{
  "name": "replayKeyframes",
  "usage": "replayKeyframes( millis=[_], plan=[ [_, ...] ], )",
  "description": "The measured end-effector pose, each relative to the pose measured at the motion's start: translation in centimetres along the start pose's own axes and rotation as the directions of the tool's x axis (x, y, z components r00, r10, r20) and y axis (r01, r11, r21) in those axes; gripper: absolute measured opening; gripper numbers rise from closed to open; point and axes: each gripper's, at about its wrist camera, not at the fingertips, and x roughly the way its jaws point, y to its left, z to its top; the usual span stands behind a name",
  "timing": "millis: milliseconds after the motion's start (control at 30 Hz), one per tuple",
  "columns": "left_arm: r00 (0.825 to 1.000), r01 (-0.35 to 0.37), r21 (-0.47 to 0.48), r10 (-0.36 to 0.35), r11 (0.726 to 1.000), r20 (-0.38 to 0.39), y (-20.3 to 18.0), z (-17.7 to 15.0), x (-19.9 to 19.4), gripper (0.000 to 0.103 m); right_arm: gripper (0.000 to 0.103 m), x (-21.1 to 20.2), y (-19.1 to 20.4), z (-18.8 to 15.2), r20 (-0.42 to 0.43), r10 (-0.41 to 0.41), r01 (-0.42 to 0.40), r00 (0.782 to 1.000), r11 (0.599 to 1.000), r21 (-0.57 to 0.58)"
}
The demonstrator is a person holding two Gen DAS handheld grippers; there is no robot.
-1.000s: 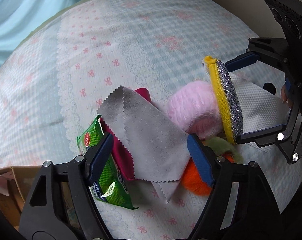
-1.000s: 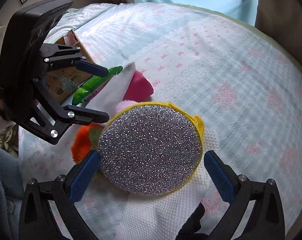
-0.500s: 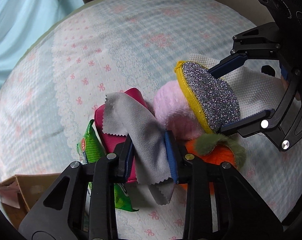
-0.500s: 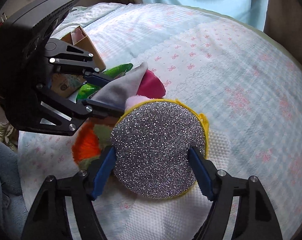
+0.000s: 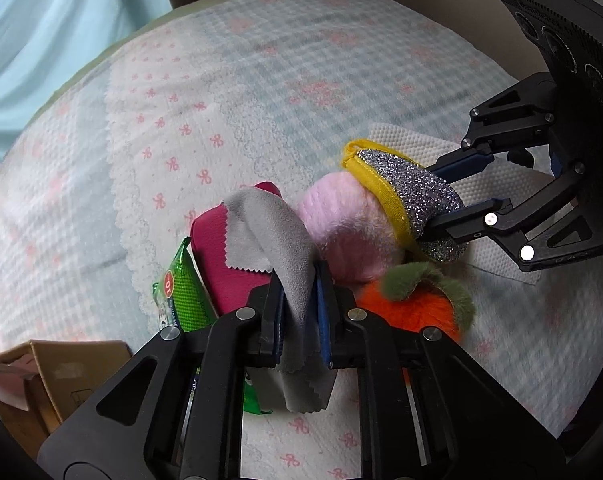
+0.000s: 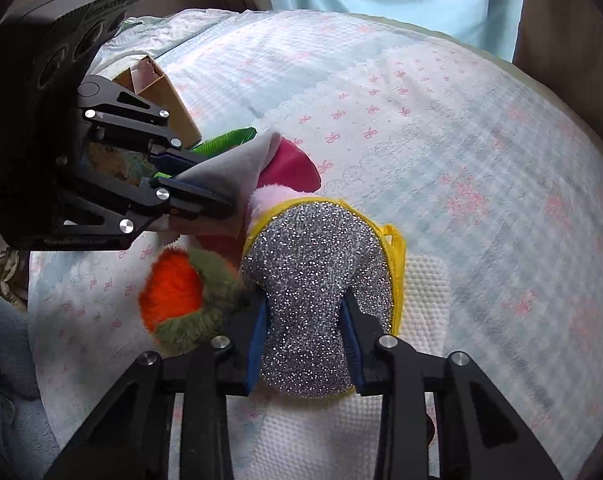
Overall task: Organize soft objects
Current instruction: 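Grasp the grey cloth with the left tool while the right tool grasps the glitter sponge, then carry the grey cloth and glitter sponge into the box and release both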
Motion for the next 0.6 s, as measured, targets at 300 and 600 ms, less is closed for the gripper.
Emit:
replayKeyframes(
  millis=[300,600],
  plan=[
    [0.999,0.001,-0.035,0.000,0.999,0.033,0.7,-0.1,-2.5,0.010,0.024,-2.7,-0.6,-1.0,0.047,-0.019,0.013,0.999,0.993,0.119],
    [0.995,-0.011,-0.052,0.016,0.999,0.097,0.9,0.3,-7.0,0.010,0.024,-6.7,1.3,-0.9,0.121,-0.043,0.019,0.992,0.981,0.195]
  ],
)
